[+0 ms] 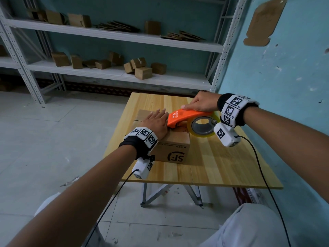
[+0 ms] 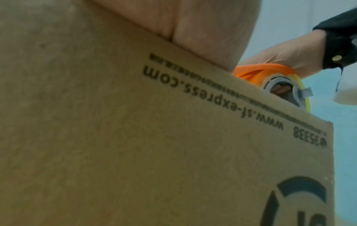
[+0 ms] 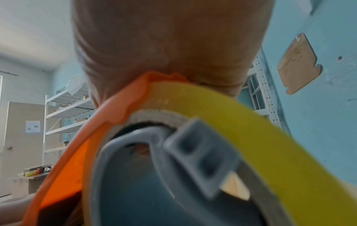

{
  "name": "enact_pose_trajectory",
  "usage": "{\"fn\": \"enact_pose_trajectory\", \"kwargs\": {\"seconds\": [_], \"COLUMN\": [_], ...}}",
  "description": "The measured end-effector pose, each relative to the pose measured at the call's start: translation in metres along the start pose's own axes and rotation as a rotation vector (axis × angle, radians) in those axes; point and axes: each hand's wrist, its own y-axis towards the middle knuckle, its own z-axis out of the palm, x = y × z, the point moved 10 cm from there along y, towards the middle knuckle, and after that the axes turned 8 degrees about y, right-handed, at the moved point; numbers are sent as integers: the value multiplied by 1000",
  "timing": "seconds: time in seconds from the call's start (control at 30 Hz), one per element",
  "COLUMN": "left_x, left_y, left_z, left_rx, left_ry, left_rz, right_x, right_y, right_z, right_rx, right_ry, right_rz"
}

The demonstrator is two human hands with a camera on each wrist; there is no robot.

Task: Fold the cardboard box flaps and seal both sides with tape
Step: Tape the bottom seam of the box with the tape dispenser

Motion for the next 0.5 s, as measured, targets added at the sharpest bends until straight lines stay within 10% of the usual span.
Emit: {"fn": "enact_pose_trajectory", "kwargs": {"seconds": [0.5], "left_x": [1], "left_y": [1], "left_z": [4], "left_rx": [51], "left_ry": [63], "left_rz": [-8], "right_x": [-1], "right_y": [2], "right_z": [2], "right_rx": [-12], "right_ry": [5], "right_rz": [-21]}}
